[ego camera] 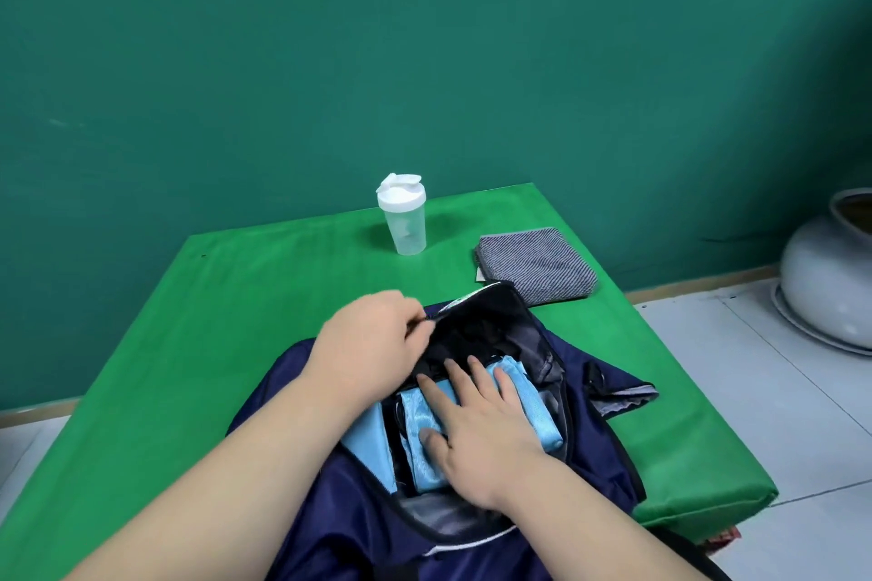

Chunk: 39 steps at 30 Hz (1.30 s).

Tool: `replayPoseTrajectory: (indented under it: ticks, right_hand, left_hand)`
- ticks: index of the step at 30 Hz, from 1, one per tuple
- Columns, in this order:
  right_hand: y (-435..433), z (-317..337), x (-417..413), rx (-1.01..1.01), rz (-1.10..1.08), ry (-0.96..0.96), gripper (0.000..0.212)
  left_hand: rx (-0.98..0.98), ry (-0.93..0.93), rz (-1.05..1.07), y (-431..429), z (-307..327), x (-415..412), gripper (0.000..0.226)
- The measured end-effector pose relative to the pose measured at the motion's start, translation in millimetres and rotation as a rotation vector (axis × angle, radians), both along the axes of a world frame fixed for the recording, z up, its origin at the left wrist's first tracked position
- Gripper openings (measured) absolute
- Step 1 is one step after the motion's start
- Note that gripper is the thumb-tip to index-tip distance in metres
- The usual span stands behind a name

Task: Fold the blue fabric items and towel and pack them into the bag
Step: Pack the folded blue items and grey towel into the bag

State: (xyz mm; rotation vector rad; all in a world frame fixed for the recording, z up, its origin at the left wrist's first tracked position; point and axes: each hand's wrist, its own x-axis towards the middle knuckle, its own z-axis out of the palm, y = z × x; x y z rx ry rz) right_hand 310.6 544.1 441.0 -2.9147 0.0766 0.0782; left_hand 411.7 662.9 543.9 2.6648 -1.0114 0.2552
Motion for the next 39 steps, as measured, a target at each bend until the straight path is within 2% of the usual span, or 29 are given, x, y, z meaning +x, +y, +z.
replayPoseTrajectory:
  ticks: [3, 7, 10, 12, 14, 16, 20, 24, 28, 34, 37, 39]
  right_hand:
    - [-1.9, 5.5, -12.5, -0.003, 0.036, -0.12, 0.062]
    - [-3.1, 3.4, -44.8, -0.024, 0.066, -0.291, 0.044]
    - [-6.9, -5.1, -54.0, -0.048, -0.011, -0.206, 0.046]
    - [-11.8, -12.5, -51.6, -0.069, -0.036, -0.137, 0.052]
    - [-16.5, -17.2, -45.4, -0.074, -0.038, -0.12, 0.055]
    - [-20.5, -20.0, -39.4, -0.088, -0.036, -0.111, 0.057]
    - [-28.0, -19.9, -31.0, -0.089, 0.011, -0.082, 0.063]
    - [-44.1, -9.1, -26.7, -0.065, 0.109, -0.02, 0.076]
    - [-69.6, 1.8, -22.8, -0.096, 0.226, 0.035, 0.086]
    - [-78.5, -1.1, 0.7, -0.11, 0.274, 0.033, 0.083]
    - [-82.5, -7.6, 6.0, -0.103, 0.282, 0.047, 0.087]
    - [-85.6, -9.7, 6.7, -0.132, 0.306, 0.06, 0.098]
  left_hand:
    - [-0.035, -0.018, -0.055, 11.1, -13.4, -7.8, 0.013]
    - [-0.068, -0.127, -0.1, 24.0, -23.6, -25.9, 0.026]
    - [-0.057, -0.273, -0.255, 30.2, -38.0, -49.4, 0.023]
    - [0.104, -0.311, -0.363, 33.4, -55.5, -62.4, 0.013]
    - [0.242, -0.276, -0.335, 37.6, -72.6, -66.3, 0.018]
    - [0.31, -0.212, -0.285, 40.4, -83.1, -64.3, 0.035]
    - [0.375, -0.111, -0.238, 43.3, -83.0, -58.8, 0.058]
    - [0.396, -0.062, -0.233, 47.7, -84.6, -48.9, 0.074]
    - [0.383, -0.071, -0.238, 46.0, -83.5, -39.7, 0.081]
    - [0.404, -0.004, -0.199, 44.8, -89.3, -28.7, 0.092]
    - [0.431, -0.013, -0.19, 42.9, -92.4, -25.5, 0.091]
    - [0.438, -0.04, -0.189, 41.5, -95.6, -25.2, 0.085]
